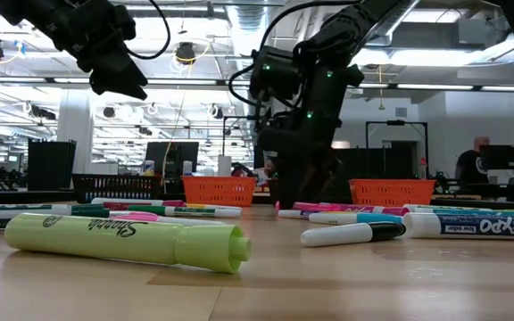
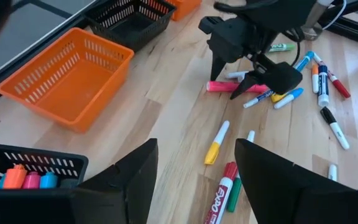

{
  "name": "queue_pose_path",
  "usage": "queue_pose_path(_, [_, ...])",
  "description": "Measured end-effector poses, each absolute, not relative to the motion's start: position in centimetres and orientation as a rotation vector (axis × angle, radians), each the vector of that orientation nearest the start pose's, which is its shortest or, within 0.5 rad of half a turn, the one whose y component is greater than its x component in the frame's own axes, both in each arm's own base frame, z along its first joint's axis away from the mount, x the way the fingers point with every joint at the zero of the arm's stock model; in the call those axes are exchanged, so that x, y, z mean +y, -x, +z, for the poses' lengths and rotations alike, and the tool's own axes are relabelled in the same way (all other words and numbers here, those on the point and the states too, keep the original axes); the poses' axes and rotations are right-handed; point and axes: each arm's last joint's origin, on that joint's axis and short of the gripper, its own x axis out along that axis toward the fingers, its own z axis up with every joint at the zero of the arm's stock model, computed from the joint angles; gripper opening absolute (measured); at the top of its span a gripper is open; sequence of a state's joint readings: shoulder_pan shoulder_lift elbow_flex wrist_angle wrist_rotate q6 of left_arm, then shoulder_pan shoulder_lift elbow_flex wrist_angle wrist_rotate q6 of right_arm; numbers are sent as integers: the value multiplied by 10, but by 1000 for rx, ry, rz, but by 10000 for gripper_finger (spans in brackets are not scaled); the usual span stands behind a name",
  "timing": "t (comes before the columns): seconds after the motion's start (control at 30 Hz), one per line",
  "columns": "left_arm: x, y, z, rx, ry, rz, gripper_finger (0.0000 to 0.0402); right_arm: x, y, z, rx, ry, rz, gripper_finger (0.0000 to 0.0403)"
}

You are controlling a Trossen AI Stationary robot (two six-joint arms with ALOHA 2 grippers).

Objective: Pick & Place Markers
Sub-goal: Put the large pink highlighter pen into the left black bin

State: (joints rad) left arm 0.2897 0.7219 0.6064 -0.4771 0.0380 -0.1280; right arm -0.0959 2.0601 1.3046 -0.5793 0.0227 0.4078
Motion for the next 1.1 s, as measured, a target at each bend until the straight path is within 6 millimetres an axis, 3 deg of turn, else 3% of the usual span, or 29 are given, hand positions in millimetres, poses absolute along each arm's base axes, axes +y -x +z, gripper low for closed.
queue_pose_path(0.23, [43, -146, 255, 571, 221, 282, 214, -39, -386, 119, 1287, -373, -419, 230])
queue_pose_path(0.57, [42, -146, 255, 571, 221, 282, 214, -42, -398, 130, 1241, -378, -420, 86])
queue_pose_path(0.7, [42, -146, 255, 571, 221, 282, 214, -44, -408, 136, 1182, -387, -405, 48])
queue_pose_path(1.1, [42, -146, 255, 571, 224, 283, 214, -60, -425, 167, 1083, -495, -348, 56])
